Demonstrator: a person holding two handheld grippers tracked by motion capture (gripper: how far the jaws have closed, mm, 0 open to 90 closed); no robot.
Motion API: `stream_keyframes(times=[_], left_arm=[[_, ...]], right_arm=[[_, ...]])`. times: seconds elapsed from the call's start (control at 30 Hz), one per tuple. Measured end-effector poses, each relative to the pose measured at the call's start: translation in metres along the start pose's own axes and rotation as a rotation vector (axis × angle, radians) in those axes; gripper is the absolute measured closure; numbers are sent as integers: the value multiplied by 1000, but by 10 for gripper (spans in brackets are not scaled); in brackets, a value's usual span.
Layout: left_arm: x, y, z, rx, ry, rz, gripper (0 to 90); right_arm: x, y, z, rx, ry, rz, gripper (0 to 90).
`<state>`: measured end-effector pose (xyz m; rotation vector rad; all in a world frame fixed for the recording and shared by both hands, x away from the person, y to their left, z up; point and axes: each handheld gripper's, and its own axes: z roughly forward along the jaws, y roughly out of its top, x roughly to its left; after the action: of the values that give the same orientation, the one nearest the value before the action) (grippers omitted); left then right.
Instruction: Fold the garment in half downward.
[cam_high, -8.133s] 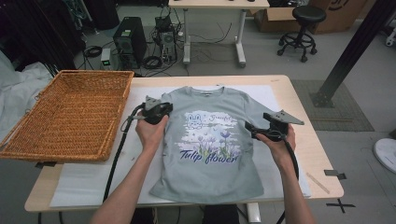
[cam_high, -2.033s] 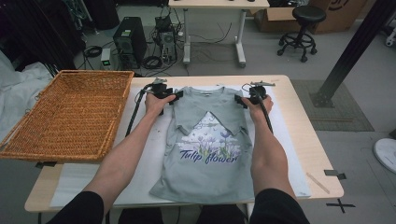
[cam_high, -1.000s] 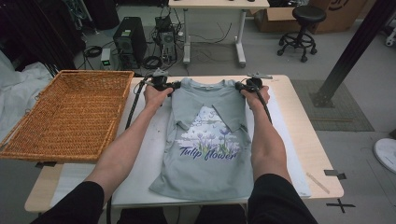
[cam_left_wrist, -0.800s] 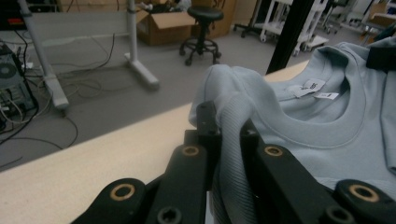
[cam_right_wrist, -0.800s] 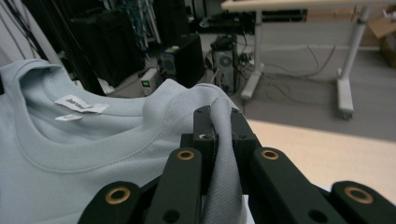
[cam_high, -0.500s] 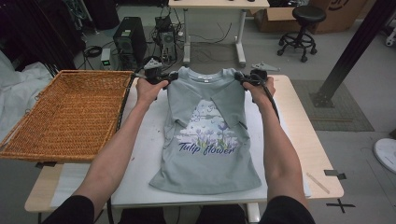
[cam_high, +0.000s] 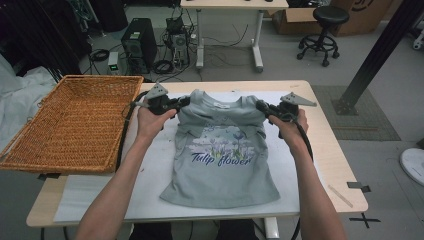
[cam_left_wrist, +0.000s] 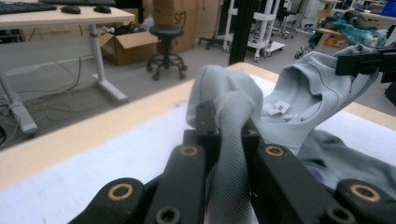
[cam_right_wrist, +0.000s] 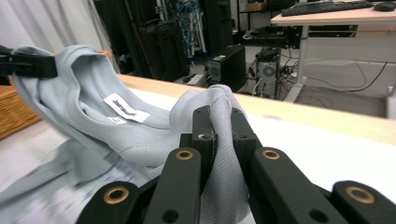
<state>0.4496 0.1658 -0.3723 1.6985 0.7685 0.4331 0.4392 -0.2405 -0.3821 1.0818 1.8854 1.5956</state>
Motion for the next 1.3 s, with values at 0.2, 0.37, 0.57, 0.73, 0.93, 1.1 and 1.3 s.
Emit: stream_keyframes(times=[0.2,0.37,0.57,0.73,0.93,1.1,1.3], left_arm=[[-24,-17,-24,12,-20,15,848],[-40,-34,-39,6,-41,3,848],[-57,-48,-53,9,-53,-1,847],[-69,-58,-64,10,-61,7,846],[-80,-69,-75,21,-73,23,844],[-85,-84,-82,35,-95,12,840],[-94,-109,-86,67,-119,-1,837]], right_arm=[[25,-21,-29,10,25,-1,845],[38,-37,-44,13,32,10,845],[53,-51,-59,17,49,9,842],[64,-63,-69,32,64,0,840],[78,-74,-82,46,80,-31,838],[83,-85,-90,68,90,-36,834],[82,-99,-100,69,89,-14,833]])
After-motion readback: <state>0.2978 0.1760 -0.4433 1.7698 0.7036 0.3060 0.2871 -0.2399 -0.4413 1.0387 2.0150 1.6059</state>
